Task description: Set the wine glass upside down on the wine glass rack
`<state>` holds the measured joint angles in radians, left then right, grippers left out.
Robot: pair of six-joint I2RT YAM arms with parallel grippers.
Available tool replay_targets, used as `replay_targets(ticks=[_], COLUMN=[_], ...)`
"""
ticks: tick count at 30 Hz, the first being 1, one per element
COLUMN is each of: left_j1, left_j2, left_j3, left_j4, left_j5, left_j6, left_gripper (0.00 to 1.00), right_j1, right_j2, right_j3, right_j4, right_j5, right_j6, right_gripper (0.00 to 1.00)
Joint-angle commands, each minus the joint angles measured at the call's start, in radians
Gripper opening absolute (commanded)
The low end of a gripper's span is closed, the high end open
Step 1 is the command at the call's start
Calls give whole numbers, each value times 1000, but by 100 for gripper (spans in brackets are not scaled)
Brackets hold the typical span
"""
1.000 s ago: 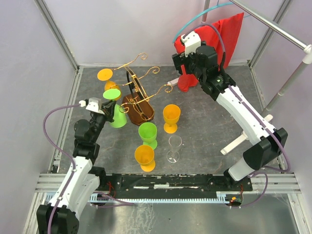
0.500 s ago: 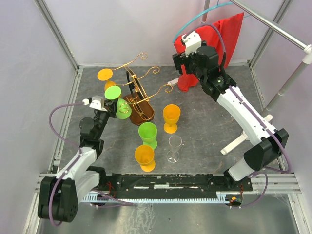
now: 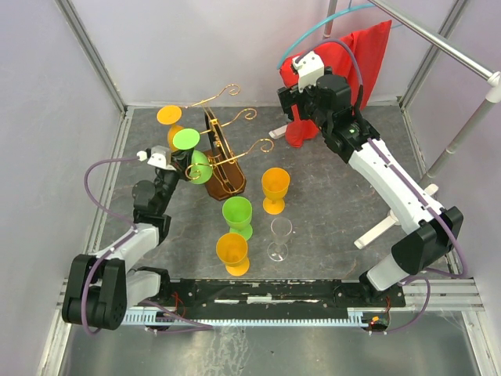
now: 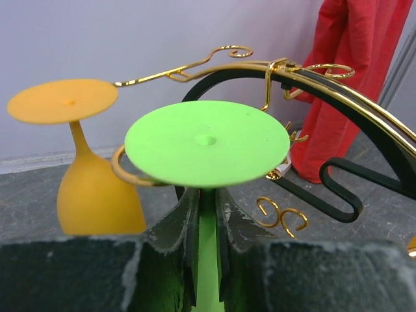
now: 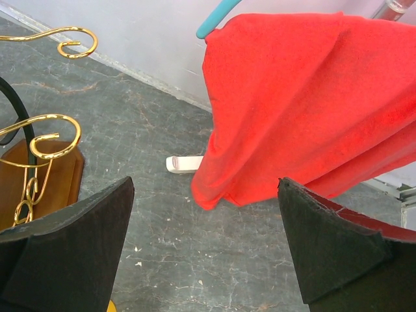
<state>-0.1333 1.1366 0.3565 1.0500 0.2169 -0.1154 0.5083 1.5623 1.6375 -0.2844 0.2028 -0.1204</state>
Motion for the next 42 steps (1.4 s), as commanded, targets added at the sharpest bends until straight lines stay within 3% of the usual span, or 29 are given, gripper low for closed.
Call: replay_targets(ticks=[1,12,21,28,34,39,42], left_j1=[-11,-10,-10,-9,-23,-28,-31], left_j2=[7,79,-30,-161,-122,-54,-41], left_j3=[59,77,1,-40,-16,-7,-5], left_j4=[64,80,58,-51,-75,-22,-13], left_j5=[-3,-126,-225,-146,-36,-33,-43], left_j6=[-20,-15,50,68,45,33,27], left_gripper=[3,3,3,3,6,23,41], right_j1=[-5,-5,-6,-5,-7,-5,-5], right_j2=[-36,-34,-31,-26,-23,-26,-28], right_j3=[1,7,10,9,7,4,8], right_j4=[48,46,45,49,50,47,41], right_j5=[1,-5,-15,-20,-32,-42,-44], right_j6=[-5,-7,-17,-17,0,11,13], right_gripper=[99,99,99,99,99,99,100])
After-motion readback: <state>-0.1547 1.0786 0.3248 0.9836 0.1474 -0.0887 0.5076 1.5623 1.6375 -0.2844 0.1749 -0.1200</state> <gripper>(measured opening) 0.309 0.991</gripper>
